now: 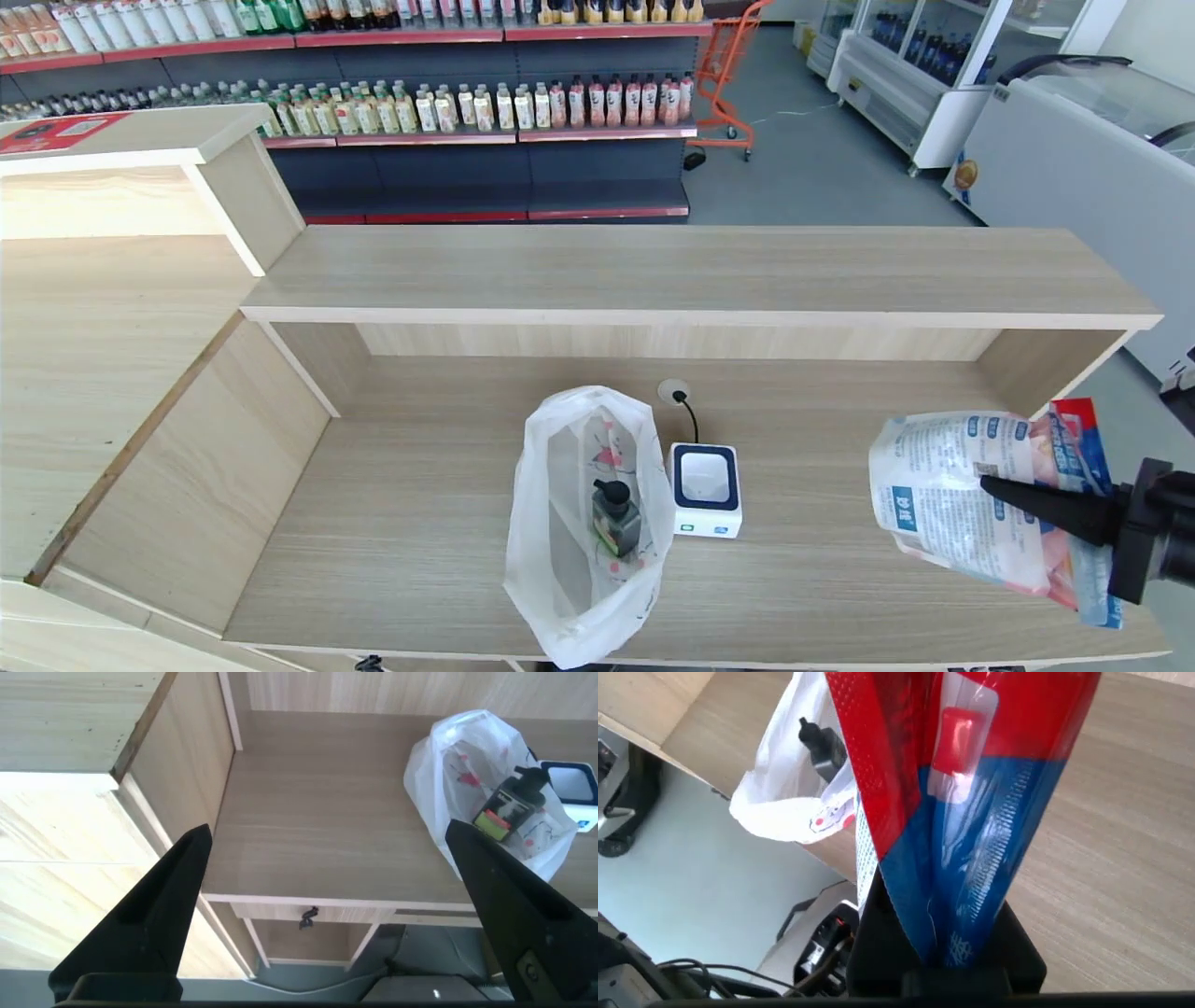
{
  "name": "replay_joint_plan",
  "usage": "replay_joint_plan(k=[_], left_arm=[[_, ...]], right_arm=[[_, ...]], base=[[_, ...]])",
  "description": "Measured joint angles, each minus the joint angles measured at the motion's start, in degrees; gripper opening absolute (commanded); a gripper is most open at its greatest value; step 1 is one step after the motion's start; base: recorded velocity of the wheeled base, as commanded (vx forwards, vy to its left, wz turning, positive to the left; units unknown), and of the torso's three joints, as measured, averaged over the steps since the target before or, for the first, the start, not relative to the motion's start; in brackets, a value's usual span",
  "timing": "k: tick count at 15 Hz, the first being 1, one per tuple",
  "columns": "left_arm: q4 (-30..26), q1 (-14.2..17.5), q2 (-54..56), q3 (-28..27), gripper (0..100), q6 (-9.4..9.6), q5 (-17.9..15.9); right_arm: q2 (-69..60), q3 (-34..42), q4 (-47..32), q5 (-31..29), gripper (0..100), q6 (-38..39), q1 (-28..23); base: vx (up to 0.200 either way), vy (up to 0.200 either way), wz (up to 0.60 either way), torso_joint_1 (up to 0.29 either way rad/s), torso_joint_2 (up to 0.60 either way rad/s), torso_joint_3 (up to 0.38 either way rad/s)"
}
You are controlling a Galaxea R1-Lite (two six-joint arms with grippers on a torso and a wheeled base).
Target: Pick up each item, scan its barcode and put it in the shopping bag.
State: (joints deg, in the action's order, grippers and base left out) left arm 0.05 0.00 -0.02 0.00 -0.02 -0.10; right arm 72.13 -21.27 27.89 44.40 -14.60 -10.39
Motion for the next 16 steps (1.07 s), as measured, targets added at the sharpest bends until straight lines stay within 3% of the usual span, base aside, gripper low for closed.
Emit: replay_joint_plan(k=[4,10,16], left_arm=[[0.0,0.0,0.0,0.0,100,-0.02,0.0],[-0.1,0.0,0.0,0.0,100,-0.05,0.0],[0.0,0.0,0.0,0.0,100,-0.05,0.0]], right_arm=[[7.3,-4.0,0.4,-0.9,0,-2.7,1.9],[23.1,-14.6,1.0,-1.1,0,-24.6,7.5],[36.3,-17.9,9.9,4.5,0,-40.3,11.4]], base=[[0.000,0.000,0.00,0.000,0.00,0.000],[0.000,0.000,0.00,0.000,0.00,0.000],[0.000,0.000,0.00,0.000,0.00,0.000]])
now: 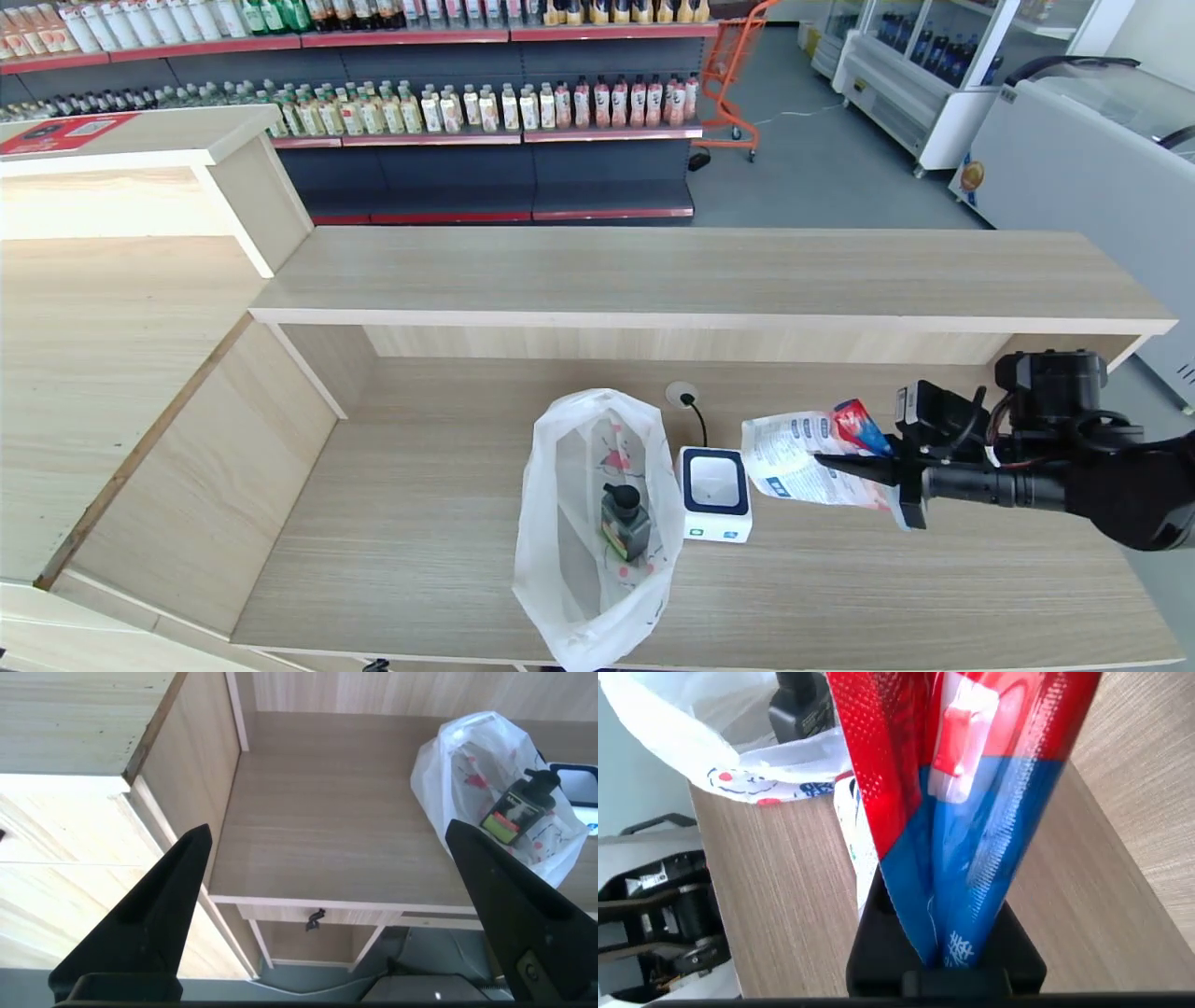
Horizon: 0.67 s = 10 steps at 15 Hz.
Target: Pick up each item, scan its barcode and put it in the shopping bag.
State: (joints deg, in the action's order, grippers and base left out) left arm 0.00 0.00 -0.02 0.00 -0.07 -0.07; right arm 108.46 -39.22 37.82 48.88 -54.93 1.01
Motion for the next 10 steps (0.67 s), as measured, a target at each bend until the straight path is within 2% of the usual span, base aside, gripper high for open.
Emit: replay_joint_plan(k=[3,6,10], left_arm=[[0.0,0.0,0.0,0.0,100,0.00,0.0],[0.0,0.0,0.0,0.0,100,0.00,0.0],[0.0,0.0,0.0,0.0,100,0.00,0.0]], right_arm=[[5.5,-1.5,4.0,0.9,0,-4.0,0.3],[9.2,-5.4,5.1,1.0,0,-5.2,1.5],[12.4,-6.7,7.6,1.0,0,-6.8,3.3]], base=[[0.000,0.000,0.00,0.000,0.00,0.000],[0.000,0.000,0.00,0.000,0.00,0.000],[0.000,0.000,0.00,0.000,0.00,0.000]])
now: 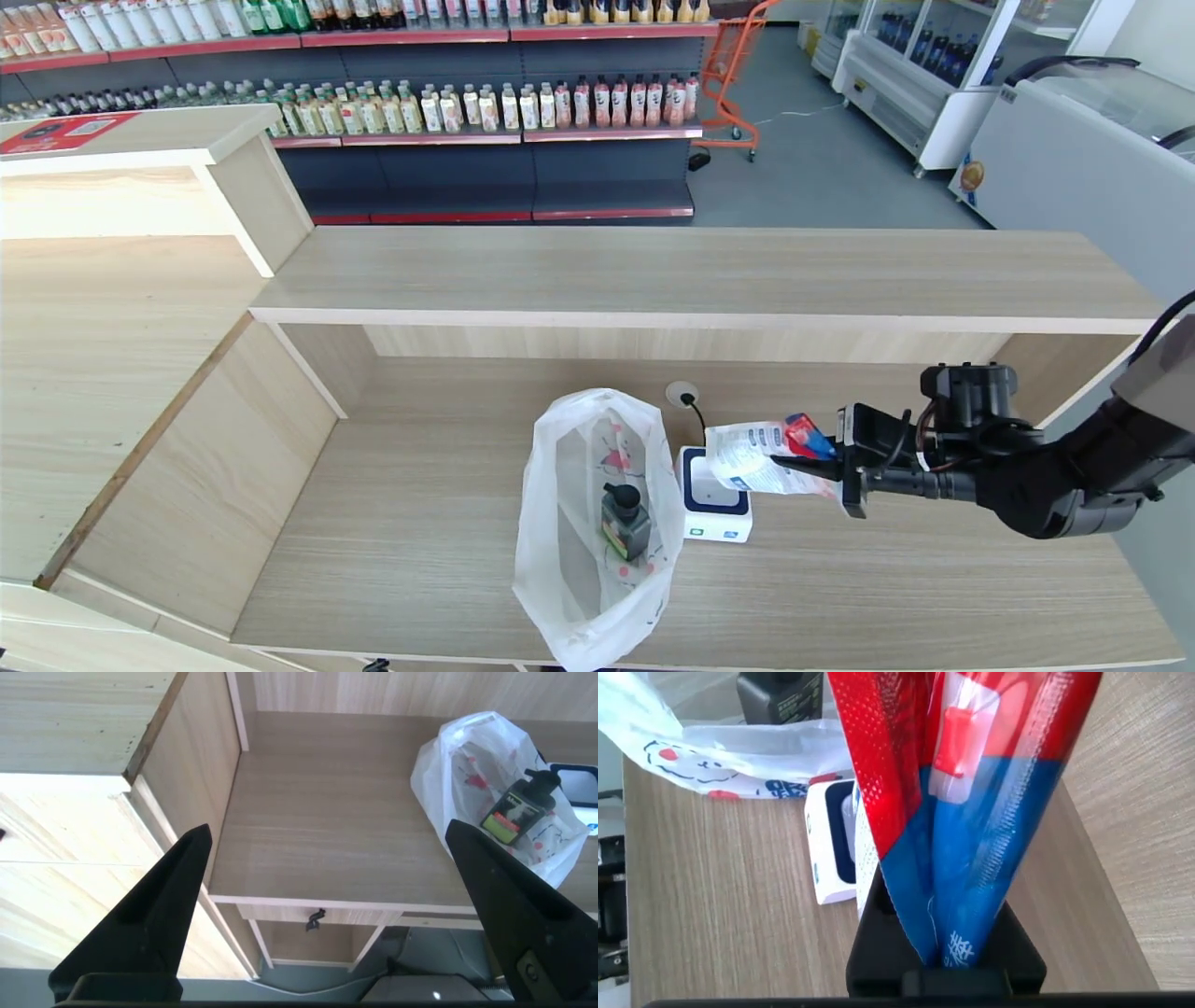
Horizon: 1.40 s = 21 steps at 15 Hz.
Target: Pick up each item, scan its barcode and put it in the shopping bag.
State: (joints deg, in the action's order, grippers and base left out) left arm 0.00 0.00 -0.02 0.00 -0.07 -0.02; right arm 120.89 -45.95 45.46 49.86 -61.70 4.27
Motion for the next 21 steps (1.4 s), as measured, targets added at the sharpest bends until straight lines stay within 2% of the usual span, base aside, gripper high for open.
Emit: replay_joint_plan(k=[7,16,21], left_arm=[[0.0,0.0,0.0,0.0,100,0.02,0.0],[0.0,0.0,0.0,0.0,100,0.02,0.0],[0.0,0.0,0.0,0.0,100,0.00,0.0]], right_arm=[[6.5,-0.4,7.9,2.1,0,-4.0,0.8],[6.6,-0.3,8.2,3.2,0,-1.3,0.3],[8.2,-0.4,11.5,3.4,0,-1.6,0.3]], base=[[0.000,0.000,0.00,0.000,0.00,0.000],[0.000,0.000,0.00,0.000,0.00,0.000],[0.000,0.000,0.00,0.000,0.00,0.000]])
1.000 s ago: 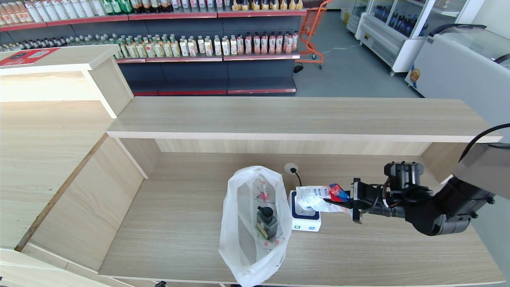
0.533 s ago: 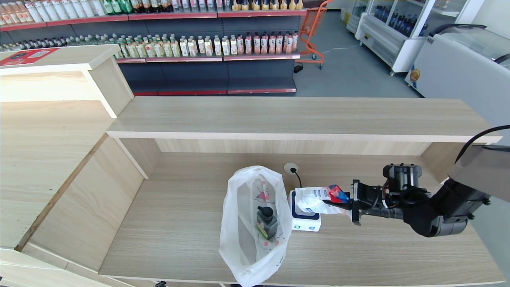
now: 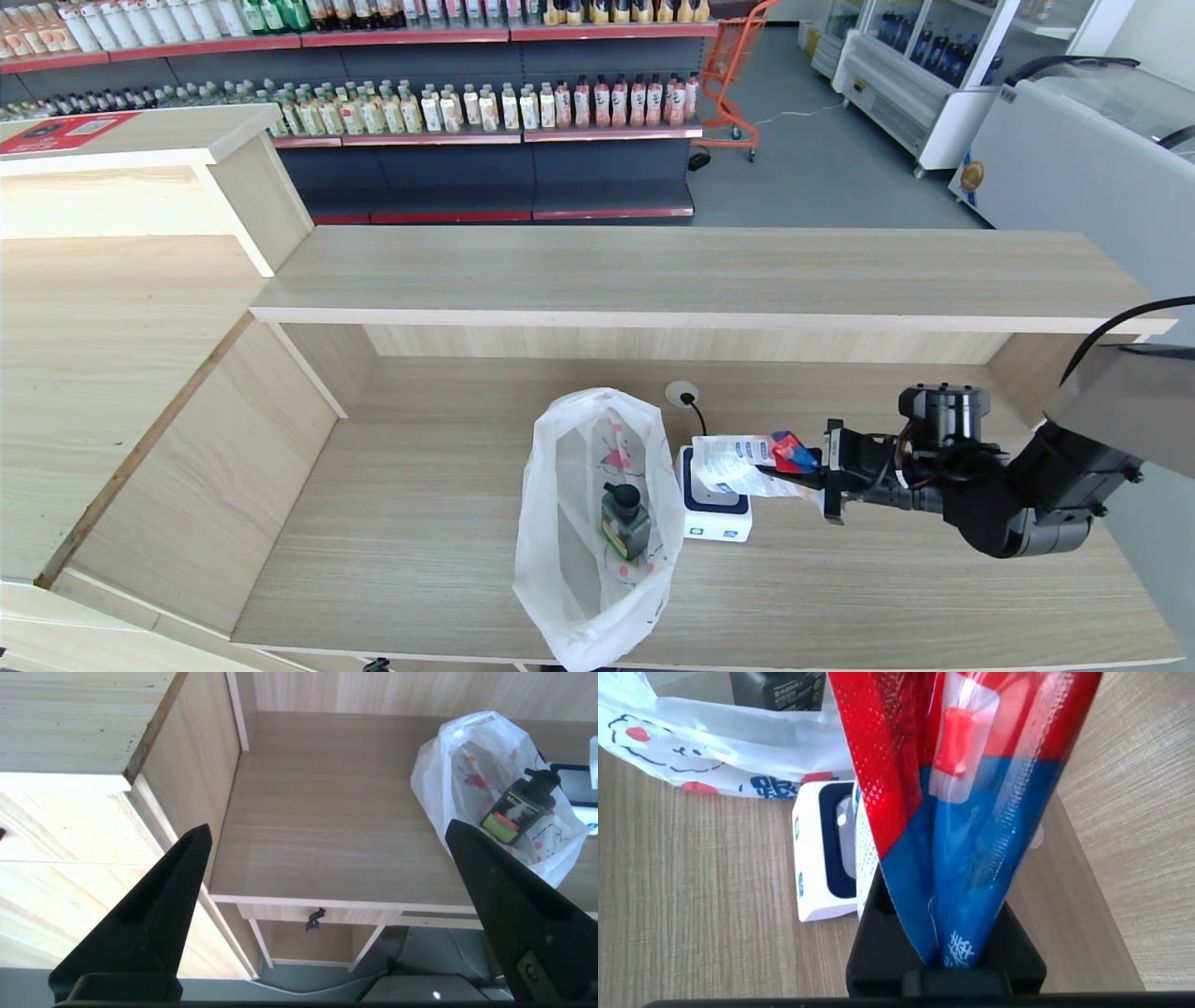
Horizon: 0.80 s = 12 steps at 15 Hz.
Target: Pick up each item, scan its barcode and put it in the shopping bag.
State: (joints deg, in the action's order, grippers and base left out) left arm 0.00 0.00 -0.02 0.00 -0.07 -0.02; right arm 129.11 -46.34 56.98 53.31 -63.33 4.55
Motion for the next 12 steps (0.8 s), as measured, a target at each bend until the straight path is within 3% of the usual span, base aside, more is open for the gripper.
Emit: replay_joint_plan(k=[12], left_arm=[[0.0,0.0,0.0,0.0,100,0.00,0.0]], right_arm=[[3.2,0.4,4.4,0.0,0,0.2,-0.1]], base=[[0.000,0.000,0.00,0.000,0.00,0.000]])
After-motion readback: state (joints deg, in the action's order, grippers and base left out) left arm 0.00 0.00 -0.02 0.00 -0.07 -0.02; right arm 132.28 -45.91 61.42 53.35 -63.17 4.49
